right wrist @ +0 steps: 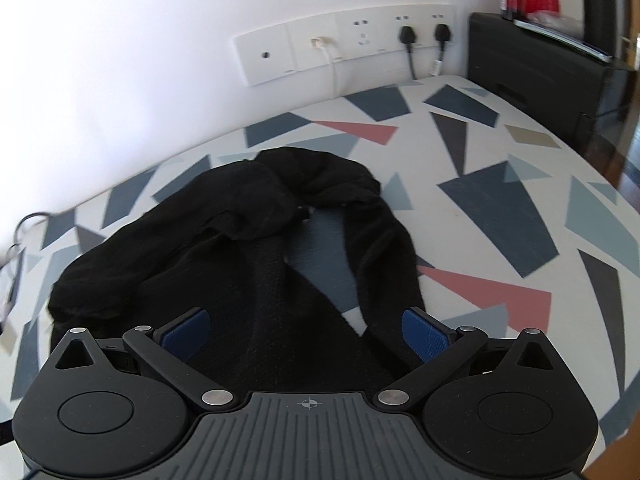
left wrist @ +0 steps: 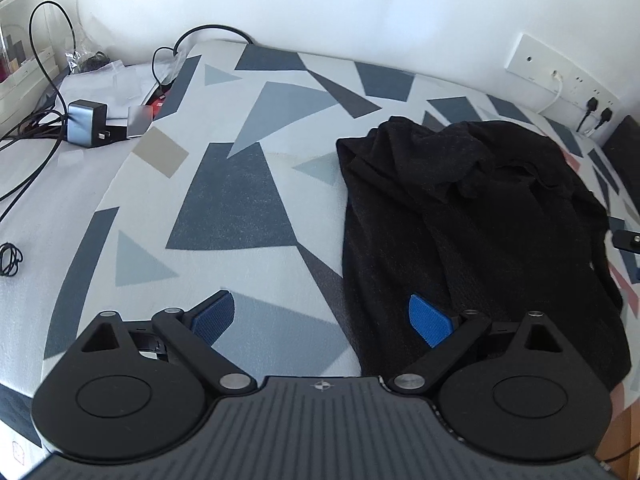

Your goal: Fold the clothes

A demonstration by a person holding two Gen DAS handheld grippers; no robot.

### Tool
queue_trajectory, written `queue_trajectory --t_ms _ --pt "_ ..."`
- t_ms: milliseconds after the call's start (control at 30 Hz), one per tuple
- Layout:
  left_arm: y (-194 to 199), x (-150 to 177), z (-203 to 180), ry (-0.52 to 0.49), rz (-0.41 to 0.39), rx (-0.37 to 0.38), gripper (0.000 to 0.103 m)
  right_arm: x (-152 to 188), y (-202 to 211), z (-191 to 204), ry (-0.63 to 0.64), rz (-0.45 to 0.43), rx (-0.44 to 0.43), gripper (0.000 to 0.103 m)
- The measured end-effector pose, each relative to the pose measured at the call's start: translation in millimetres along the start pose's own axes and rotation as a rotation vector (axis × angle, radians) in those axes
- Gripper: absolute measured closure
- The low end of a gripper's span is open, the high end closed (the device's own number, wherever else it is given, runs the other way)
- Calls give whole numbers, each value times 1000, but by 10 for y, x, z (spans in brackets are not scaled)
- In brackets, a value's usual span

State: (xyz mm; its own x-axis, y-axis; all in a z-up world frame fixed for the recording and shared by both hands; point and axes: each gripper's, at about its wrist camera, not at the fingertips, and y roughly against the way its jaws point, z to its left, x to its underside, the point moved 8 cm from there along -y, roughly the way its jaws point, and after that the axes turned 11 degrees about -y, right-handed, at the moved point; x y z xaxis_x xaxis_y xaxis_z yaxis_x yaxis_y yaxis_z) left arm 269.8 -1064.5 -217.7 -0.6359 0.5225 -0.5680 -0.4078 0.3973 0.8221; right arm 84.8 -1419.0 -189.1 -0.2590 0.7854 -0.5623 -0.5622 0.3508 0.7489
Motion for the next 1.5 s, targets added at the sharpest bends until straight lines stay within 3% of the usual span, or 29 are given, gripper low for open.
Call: queue_trajectory --t_ms 167,333,533,667,767,833,900,933,1000,1100,1267,1400,1500 --pt "73 181 -126 4 -14 78 7 62 -95 55 41 48 -73 9" --pt "22 348 -206 23 11 107 7 193 -281 337 127 115 -144 16" --pt "-114 478 -406 -8 70 142 7 470 -404 728 254 202 -222 15" --pt "-234 507 -527 -48 88 102 11 628 -480 819 338 237 -200 10" --pt "-278 480 -576 -114 70 4 28 670 -540 806 358 250 -187 12" --pt "-281 437 -567 -143 59 -50 70 672 -573 779 368 243 -178 22" --pt "-286 393 -517 -111 67 -36 90 655 -584 748 393 212 -165 40" --pt "-292 376 -459 -99 75 -59 94 643 -584 732 409 193 -153 46" --pt "-297 350 -348 -93 83 -115 96 588 -587 662 413 173 -124 81" --pt "-292 332 -112 -59 89 -184 96 497 -585 521 364 178 -108 99" --pt "-292 361 455 51 120 -325 96 528 -477 361 351 196 -89 101" --pt "-222 377 702 107 114 -331 94 677 -348 345 392 207 -77 101" --pt "-146 293 678 101 82 -346 84 787 -279 341 407 228 -72 100"
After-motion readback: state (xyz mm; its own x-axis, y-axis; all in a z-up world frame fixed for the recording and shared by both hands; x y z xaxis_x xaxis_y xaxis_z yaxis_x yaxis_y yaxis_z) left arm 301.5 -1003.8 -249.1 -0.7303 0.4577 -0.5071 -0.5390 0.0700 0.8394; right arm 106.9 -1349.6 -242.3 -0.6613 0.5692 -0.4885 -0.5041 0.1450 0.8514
